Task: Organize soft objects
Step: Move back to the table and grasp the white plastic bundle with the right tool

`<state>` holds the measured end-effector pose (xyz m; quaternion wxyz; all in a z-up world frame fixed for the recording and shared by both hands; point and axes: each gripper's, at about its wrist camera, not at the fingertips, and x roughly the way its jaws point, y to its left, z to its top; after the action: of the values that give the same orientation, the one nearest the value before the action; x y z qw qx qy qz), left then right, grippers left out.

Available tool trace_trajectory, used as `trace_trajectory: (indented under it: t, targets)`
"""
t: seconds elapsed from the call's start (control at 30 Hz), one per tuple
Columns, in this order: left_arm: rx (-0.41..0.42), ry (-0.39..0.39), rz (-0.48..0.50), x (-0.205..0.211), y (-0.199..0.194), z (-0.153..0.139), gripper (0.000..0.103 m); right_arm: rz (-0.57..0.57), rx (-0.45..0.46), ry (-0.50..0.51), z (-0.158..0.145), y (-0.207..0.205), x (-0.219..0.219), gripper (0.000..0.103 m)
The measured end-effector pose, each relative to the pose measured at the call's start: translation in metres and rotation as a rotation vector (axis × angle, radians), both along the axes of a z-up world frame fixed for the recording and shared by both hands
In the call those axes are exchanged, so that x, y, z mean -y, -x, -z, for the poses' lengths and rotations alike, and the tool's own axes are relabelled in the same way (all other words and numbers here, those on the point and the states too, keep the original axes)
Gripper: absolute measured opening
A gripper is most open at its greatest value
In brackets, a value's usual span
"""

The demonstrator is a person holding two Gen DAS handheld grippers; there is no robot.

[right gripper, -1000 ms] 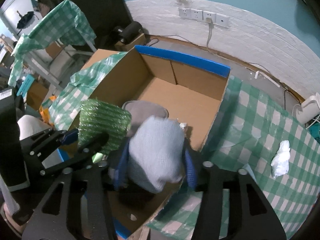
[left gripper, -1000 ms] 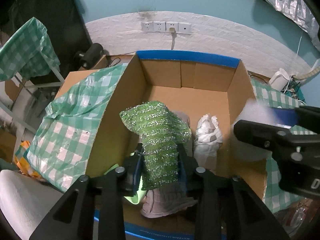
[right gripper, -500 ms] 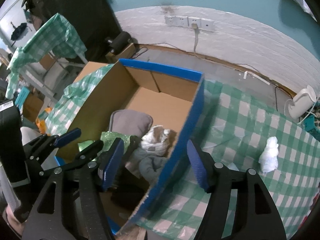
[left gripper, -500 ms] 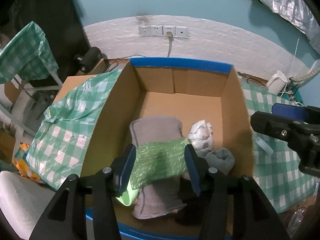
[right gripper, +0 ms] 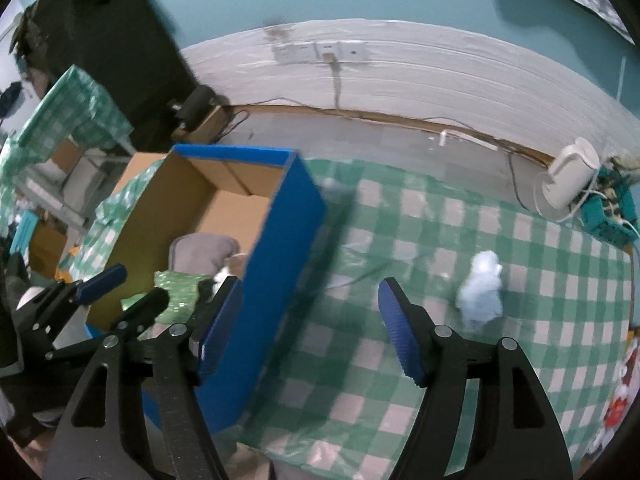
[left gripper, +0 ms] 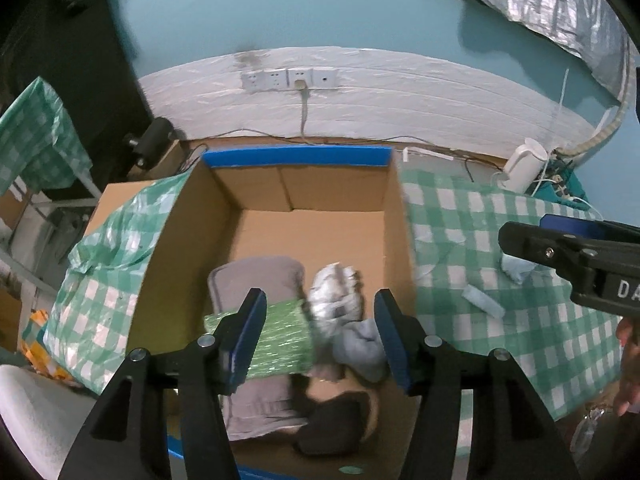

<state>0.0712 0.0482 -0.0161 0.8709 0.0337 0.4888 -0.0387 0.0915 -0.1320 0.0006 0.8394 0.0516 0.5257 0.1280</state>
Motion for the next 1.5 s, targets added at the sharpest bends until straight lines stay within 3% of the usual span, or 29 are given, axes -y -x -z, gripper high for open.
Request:
trace_trajectory:
  t: [0.73,0.93,1.5]
  targets:
    - [-0.018,-0.023,0.125,0.101,0.002,-0.003,0.062,0.187,-0.041,-0.013,0.023,0.013,0.115,0.071]
    - [-0.048,-0.063,0.147,0.126,-0.002,0.015,0.062,0.219,-0.076,-0.018,0.041,0.01,0.135,0.072]
    - [-0.173,-0.069,0.109,0.155,-0.038,0.059,0.065,0.249,-0.156,0.035,0.089,-0.023,0.154,0.076]
